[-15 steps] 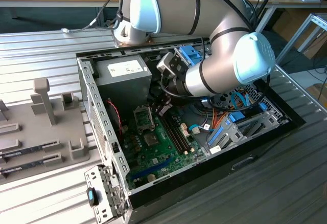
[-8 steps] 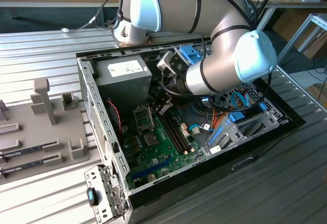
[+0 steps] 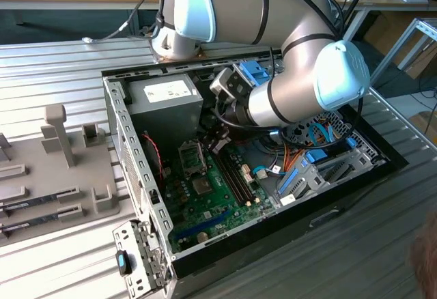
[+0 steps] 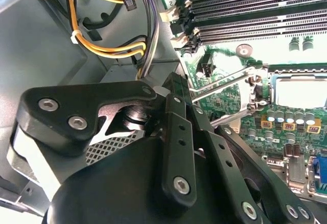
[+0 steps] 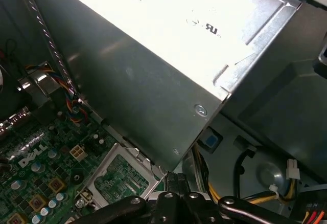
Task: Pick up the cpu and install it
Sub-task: 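Close the cpu cover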
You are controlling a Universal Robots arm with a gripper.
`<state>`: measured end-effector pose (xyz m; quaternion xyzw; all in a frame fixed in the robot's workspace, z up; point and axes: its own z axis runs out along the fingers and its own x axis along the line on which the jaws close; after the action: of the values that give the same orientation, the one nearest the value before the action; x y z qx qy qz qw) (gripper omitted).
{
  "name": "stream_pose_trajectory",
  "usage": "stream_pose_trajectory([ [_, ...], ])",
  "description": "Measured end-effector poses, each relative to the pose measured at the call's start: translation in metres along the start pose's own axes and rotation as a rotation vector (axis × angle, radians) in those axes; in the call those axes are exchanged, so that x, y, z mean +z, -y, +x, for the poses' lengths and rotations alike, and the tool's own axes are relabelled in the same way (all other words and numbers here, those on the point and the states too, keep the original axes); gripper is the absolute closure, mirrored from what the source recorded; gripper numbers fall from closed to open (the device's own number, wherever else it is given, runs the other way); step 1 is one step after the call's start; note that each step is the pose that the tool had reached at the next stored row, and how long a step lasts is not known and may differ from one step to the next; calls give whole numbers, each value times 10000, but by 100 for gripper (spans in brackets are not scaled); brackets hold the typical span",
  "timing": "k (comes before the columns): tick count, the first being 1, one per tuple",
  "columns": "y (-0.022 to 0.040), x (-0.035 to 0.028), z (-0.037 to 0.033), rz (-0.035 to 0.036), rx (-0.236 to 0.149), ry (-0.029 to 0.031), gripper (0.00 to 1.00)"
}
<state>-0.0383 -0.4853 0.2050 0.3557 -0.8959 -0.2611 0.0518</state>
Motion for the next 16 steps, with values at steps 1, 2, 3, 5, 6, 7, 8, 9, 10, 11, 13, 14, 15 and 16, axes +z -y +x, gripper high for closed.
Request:
stream_pose_trajectory([
  [1, 0, 1, 0, -8, -10, 3, 89],
  [2, -1, 1, 1, -12, -15, 3, 89],
  [3, -1, 1, 1, -17, -19, 6, 89],
  [5, -2, 1, 3, -36, -28, 20, 89],
  [6, -5, 3, 6, -52, -36, 33, 89],
  [7, -9, 4, 11, -67, -41, 45, 89],
  [8, -13, 7, 15, -87, -51, 60, 89],
  [9, -13, 7, 17, -97, -58, 65, 89],
  [10, -12, 6, 20, -111, -65, 77, 89],
  [11, -11, 3, 23, -128, -72, 90, 89],
  [13, -21, -17, 23, -190, -105, 131, 89],
  [14, -29, -31, 21, -216, -125, 147, 89],
  [15, -32, -37, 21, -236, -143, 157, 89],
  [16, -32, -40, 22, -253, -158, 164, 89],
])
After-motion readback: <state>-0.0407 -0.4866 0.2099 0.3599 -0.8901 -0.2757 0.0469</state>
